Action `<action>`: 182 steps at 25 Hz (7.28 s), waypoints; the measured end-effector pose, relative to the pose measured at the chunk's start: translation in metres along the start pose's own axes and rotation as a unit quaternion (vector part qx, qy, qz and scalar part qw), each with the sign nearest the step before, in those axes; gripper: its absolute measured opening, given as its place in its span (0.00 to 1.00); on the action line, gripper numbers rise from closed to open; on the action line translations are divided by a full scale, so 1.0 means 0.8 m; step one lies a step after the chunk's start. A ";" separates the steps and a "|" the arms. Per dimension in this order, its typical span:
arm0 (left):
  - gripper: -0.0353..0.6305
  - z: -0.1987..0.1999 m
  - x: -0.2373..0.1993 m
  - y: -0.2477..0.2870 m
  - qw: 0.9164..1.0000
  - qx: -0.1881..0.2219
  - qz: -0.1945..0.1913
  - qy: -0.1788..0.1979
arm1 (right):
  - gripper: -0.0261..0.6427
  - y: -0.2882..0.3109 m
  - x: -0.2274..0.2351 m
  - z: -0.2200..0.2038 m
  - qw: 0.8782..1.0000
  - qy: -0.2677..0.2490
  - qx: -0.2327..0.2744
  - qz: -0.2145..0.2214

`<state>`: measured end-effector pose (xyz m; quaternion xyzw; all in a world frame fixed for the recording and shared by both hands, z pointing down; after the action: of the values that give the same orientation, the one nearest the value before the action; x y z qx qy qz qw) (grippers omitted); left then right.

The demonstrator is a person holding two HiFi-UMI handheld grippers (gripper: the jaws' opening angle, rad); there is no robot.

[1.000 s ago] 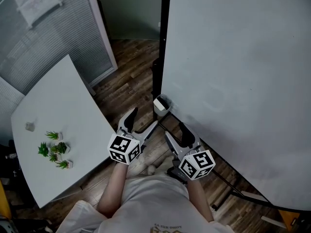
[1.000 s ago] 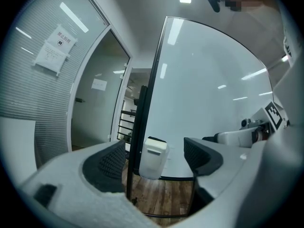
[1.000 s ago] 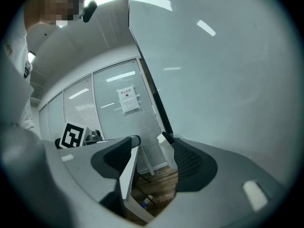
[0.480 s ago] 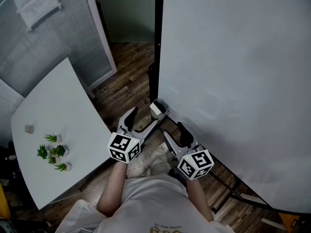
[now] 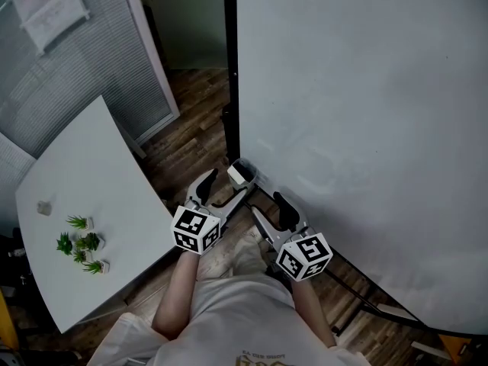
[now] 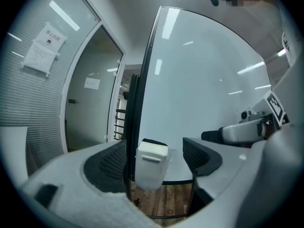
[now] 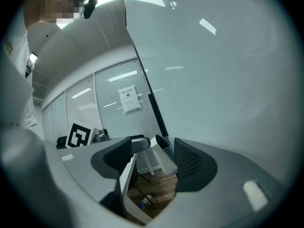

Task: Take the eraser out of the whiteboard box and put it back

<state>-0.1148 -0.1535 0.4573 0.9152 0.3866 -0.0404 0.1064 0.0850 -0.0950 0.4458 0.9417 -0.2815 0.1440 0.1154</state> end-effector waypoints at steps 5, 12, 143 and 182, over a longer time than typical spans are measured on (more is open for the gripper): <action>0.57 0.000 -0.003 0.010 1.000 -0.011 -0.005 0.009 | 0.45 0.006 0.000 -0.003 1.000 0.001 -0.009 0.010; 0.55 0.002 -0.009 0.022 1.000 -0.017 -0.009 0.023 | 0.45 0.010 0.002 -0.005 1.000 0.004 -0.017 0.013; 0.46 0.031 0.012 0.008 0.996 0.048 0.017 0.068 | 0.43 -0.002 0.002 0.014 1.000 -0.003 0.016 0.023; 0.46 0.058 0.041 -0.071 0.991 0.093 0.047 0.089 | 0.42 -0.024 -0.031 0.007 0.999 -0.013 0.026 0.038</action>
<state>-0.1321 -0.1027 0.3978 0.9380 0.3462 0.0109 -0.0119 0.0771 -0.0685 0.4299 0.9347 -0.3148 0.1435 0.0814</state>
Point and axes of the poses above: the fingertips, and each gripper's own axes: y forward along the fingers, x to its right, z out of its top, the point moved 10 cm from there along -y, backward along the fingers, and after that the axes turned 6 degrees about -z, right-handed, at the moved point
